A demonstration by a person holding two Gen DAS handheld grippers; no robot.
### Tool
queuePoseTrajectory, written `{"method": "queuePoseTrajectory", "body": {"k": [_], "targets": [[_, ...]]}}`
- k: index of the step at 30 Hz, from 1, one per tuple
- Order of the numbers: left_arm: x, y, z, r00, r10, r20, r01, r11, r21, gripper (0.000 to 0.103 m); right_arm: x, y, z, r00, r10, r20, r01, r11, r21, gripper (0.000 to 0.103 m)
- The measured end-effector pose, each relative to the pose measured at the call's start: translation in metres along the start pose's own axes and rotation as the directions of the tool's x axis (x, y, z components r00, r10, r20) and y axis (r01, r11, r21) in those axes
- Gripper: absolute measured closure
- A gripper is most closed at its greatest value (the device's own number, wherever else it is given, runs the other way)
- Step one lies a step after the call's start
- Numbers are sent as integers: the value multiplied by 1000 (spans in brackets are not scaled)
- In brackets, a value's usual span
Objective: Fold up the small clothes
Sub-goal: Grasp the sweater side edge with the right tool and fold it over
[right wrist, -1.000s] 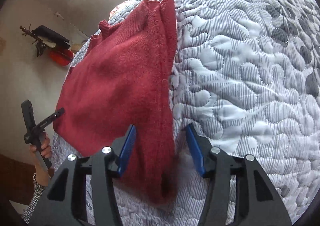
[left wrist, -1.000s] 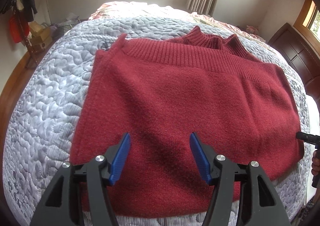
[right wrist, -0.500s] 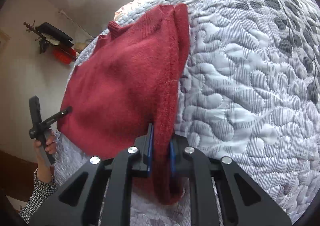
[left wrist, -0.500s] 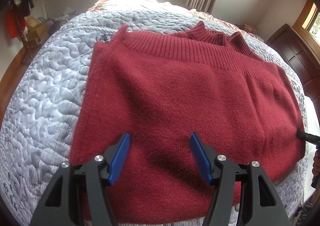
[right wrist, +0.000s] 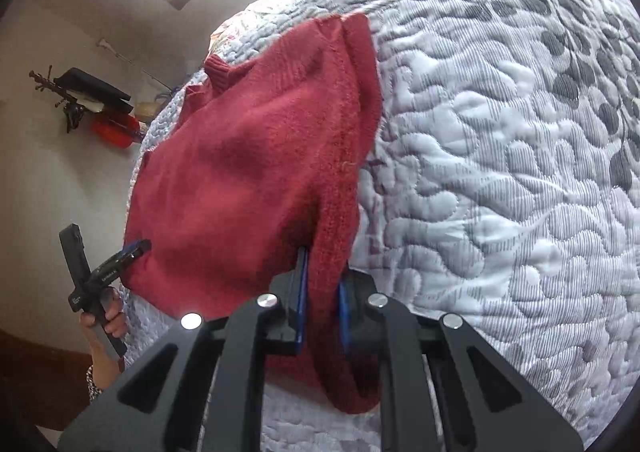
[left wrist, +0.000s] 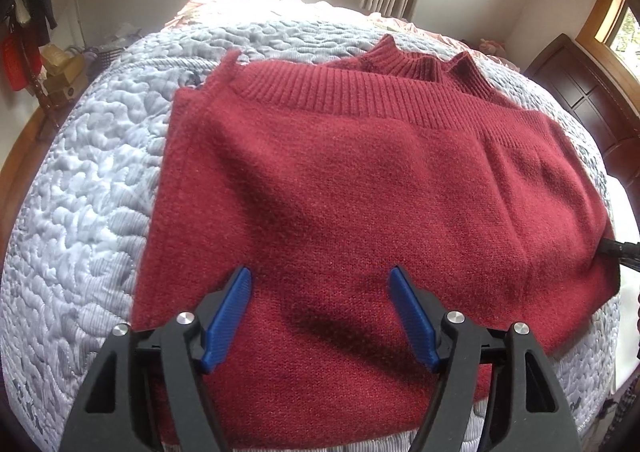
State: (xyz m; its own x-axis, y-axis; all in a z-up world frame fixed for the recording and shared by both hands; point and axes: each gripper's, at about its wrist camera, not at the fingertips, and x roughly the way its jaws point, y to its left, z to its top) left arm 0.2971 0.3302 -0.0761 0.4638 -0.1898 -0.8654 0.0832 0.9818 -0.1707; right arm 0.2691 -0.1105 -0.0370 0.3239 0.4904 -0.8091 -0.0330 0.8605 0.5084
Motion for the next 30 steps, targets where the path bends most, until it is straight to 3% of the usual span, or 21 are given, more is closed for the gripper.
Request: {"method": "queuePoseTrajectory", "body": {"k": [4, 7, 16, 23, 27, 30], "targets": [[-25, 12, 0, 997, -65, 32, 66, 997, -43, 31, -13, 55, 14, 1000, 11, 19, -9, 996, -94, 92], [-38, 19, -1, 996, -61, 62, 64, 997, -43, 30, -6, 103, 20, 999, 30, 9, -28, 984, -177, 92], [-52, 39, -3, 995, -39, 95, 44, 998, -52, 30, 68, 212, 14, 995, 10, -96, -45, 931, -363, 92], [-50, 46, -3, 994, -53, 96, 61, 995, -75, 30, 139, 227, -5, 977, -106, -183, 20, 909, -416, 90], [-50, 41, 0, 993, -67, 97, 75, 994, -79, 30, 138, 223, -10, 977, -61, -204, -31, 906, -421, 74], [-50, 30, 5, 990, -103, 93, 110, 991, -77, 30, 123, 224, -12, 979, -24, -203, -67, 901, -429, 69]]}}
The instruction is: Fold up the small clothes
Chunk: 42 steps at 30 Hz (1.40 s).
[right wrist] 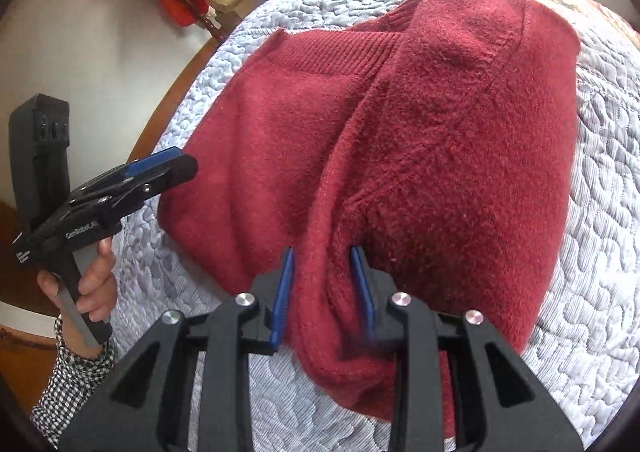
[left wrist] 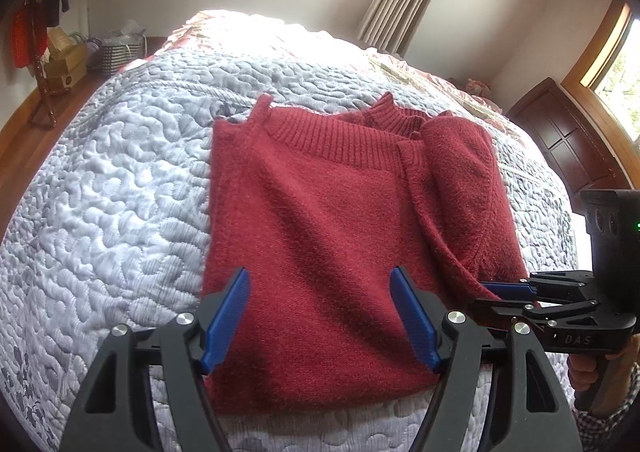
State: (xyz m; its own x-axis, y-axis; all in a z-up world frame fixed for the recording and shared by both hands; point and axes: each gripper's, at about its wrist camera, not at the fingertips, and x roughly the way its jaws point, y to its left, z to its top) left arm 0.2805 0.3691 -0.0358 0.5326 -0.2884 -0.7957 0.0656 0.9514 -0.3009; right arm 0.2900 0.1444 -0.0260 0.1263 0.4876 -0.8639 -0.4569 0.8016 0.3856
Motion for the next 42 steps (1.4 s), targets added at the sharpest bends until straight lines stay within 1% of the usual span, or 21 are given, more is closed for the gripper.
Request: {"method": "queuePoseTrajectory", "body": {"k": [1, 2, 5, 8, 11, 13, 15, 17, 20, 24, 27, 29, 30, 32, 33, 34, 35, 36, 37, 40, 42], "targets": [[0, -5, 1, 1000, -11, -2, 11, 1000, 3, 30, -9, 0, -3, 1000, 20, 16, -20, 1000, -5, 65], [1, -10, 2, 1000, -23, -3, 24, 1000, 7, 30, -20, -1, -6, 998, 40, 38, -39, 999, -4, 57], [5, -27, 6, 997, -71, -16, 71, 997, 18, 24, -53, -10, -17, 993, 64, 101, -64, 998, -3, 56], [18, -43, 11, 993, -109, -47, 110, 994, 24, 21, -79, -28, -28, 985, 98, 140, -104, 994, 35, 57], [38, -53, 12, 983, -155, -100, 155, 988, -5, 21, -93, -50, -40, 985, -3, 173, -10, 997, 73, 56], [46, -59, 11, 971, -209, -121, 207, 978, -27, 22, -97, -71, -50, 985, -22, 172, 1, 993, 118, 56], [50, -67, 12, 963, -241, -120, 239, 970, -30, 22, -99, -90, -62, 985, -50, 166, 26, 989, 146, 56], [54, -76, 13, 960, -251, -126, 250, 968, -20, 22, -98, -106, -71, 984, -85, 158, 57, 983, 174, 56], [65, -89, 16, 954, -261, -148, 261, 965, -18, 22, -92, -125, -82, 983, -108, 150, 75, 974, 212, 56], [83, -99, 15, 948, -255, -187, 257, 966, -16, 22, -89, -145, -97, 985, -95, 142, 59, 970, 238, 56], [90, -102, 12, 941, -274, -201, 274, 961, -30, 22, -86, -147, -102, 987, -87, 137, 53, 971, 235, 56], [93, -104, 12, 939, -276, -203, 275, 961, -32, 23, -85, -149, -105, 987, -76, 140, 41, 971, 237, 56], [94, -106, 13, 940, -275, -203, 275, 961, -28, 25, -84, -149, -104, 987, -73, 141, 38, 971, 237, 56], [95, -109, 13, 941, -270, -203, 272, 962, -23, 42, -80, -149, -103, 988, -69, 140, 34, 971, 236, 56], [95, -111, 13, 941, -274, -200, 275, 961, -20, 47, -79, -149, -103, 988, -67, 138, 33, 971, 236, 56], [95, -115, 14, 943, -271, -194, 274, 962, -12, 58, -78, -149, -103, 989, -66, 135, 32, 971, 237, 56], [93, -118, 14, 949, -258, -184, 262, 965, 1, 65, -77, -149, -103, 989, -64, 134, 31, 971, 238, 56], [90, -120, 15, 952, -251, -174, 257, 966, 12, 68, -77, -149, -103, 989, -63, 134, 29, 970, 239, 56], [88, -121, 15, 955, -247, -164, 253, 967, 17, 74, -76, -149, -103, 989, -61, 135, 27, 970, 241, 56], [78, -120, 19, 962, -248, -116, 251, 968, 11, 80, -71, -148, -102, 990, -55, 129, 23, 970, 241, 56], [67, -116, 23, 967, -245, -75, 247, 969, 15, 81, -67, -146, -102, 991, -53, 122, 23, 971, 237, 56]]}}
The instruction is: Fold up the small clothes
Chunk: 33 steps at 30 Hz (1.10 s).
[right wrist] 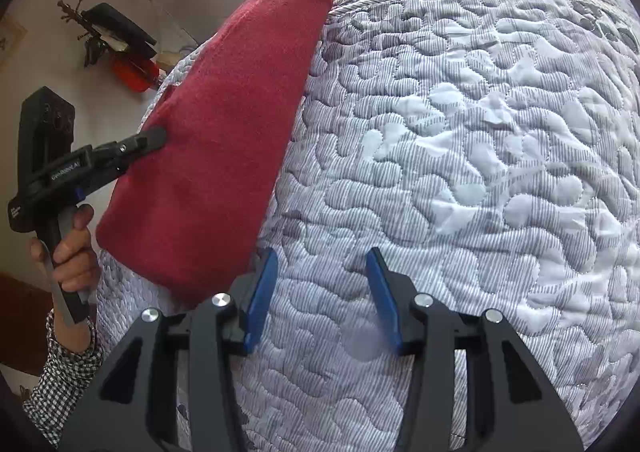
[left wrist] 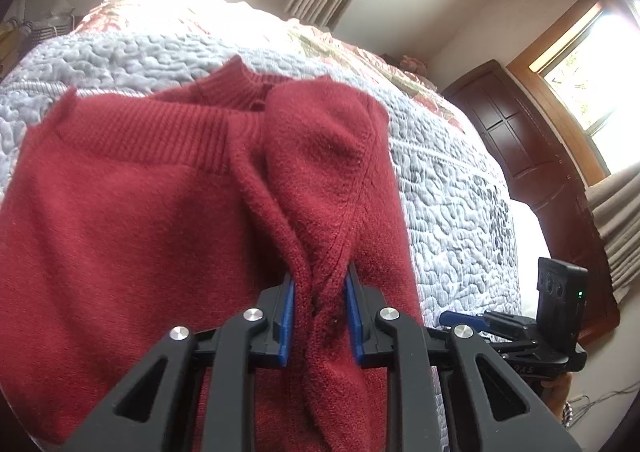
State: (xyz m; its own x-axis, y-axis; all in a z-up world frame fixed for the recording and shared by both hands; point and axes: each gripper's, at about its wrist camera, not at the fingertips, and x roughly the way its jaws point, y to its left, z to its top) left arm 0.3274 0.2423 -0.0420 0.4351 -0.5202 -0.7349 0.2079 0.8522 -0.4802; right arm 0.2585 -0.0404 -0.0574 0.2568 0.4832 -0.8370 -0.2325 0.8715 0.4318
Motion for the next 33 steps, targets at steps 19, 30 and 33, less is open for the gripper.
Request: {"method": "queuePoseTrajectory", "body": {"k": [19, 30, 33], "targets": [[-111, 111, 17, 982, 169, 88, -161, 983, -87, 82, 35, 51, -1, 999, 16, -32, -18, 998, -58, 55], [-111, 151, -2, 978, 195, 76, -185, 975, -124, 82, 52, 75, -3, 999, 4, -50, -10, 995, -103, 54], [-93, 160, -8, 977, 206, 45, -200, 973, -120, 81, 57, 83, -2, 999, 12, -53, -17, 994, -110, 54]]}}
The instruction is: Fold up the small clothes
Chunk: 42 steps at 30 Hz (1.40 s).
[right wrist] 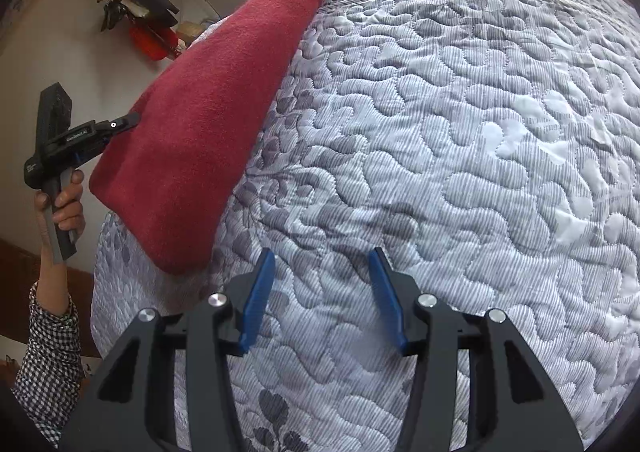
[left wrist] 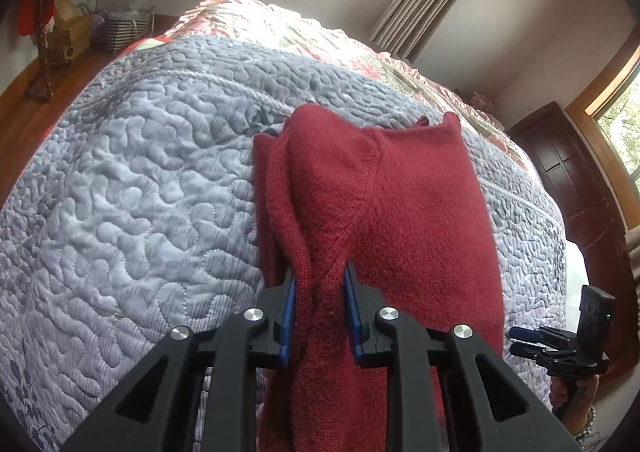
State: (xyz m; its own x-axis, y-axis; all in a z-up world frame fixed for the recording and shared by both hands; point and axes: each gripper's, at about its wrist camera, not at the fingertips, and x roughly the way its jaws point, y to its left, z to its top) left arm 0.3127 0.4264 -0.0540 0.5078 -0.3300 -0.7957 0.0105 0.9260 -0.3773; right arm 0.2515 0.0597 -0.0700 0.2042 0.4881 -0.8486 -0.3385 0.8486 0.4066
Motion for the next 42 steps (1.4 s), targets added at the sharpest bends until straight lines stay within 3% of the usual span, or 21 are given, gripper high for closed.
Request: {"method": "queuePoseTrajectory", "body": {"k": [3, 10, 13, 17, 21, 25, 26, 27, 30, 35, 38, 42], "targets": [[8, 4, -4, 1000, -7, -2, 7, 1000, -2, 78, 2, 7, 1, 1000, 12, -11, -12, 1000, -15, 54], [-35, 9, -20, 999, -40, 27, 40, 999, 0, 49, -1, 32, 4, 996, 88, -7, -88, 996, -33, 51], [-50, 5, -37, 1000, -17, 24, 16, 999, 43, 47, 0, 48, 7, 991, 134, -14, -135, 990, -40, 48], [-56, -3, -57, 999, -46, 3, 46, 996, 72, 47, 13, 62, 12, 986, 166, -37, -166, 986, -20, 46], [-44, -8, -64, 999, -29, -25, 32, 995, 90, 51, 31, 64, 18, 982, 178, -65, -177, 984, 20, 46], [-29, 2, -67, 999, 3, -47, 1, 998, 65, 71, 50, 61, 20, 973, 210, -92, -204, 977, 67, 46], [-26, 6, -66, 999, -11, -53, 13, 999, 44, 75, 54, 60, 20, 969, 224, -100, -217, 973, 77, 55], [-26, 9, -65, 998, -24, -54, 26, 999, 26, 77, 56, 59, 19, 962, 250, -107, -242, 967, 85, 72], [-31, 5, -61, 998, -42, -36, 43, 999, 21, 82, 43, 62, 19, 961, 261, -89, -256, 965, 64, 85], [-38, -7, -67, 999, -36, -18, 38, 997, 74, 86, 6, 66, 13, 974, 225, -23, -224, 974, 17, 87], [-22, -3, -74, 998, -26, -48, 30, 996, 88, 86, 26, 57, 7, 983, 165, -81, -163, 986, 26, 87], [-9, 0, -81, 998, -16, -54, 21, 996, 90, 85, 45, 47, 2, 984, 152, -94, -148, 988, 43, 86]]}}
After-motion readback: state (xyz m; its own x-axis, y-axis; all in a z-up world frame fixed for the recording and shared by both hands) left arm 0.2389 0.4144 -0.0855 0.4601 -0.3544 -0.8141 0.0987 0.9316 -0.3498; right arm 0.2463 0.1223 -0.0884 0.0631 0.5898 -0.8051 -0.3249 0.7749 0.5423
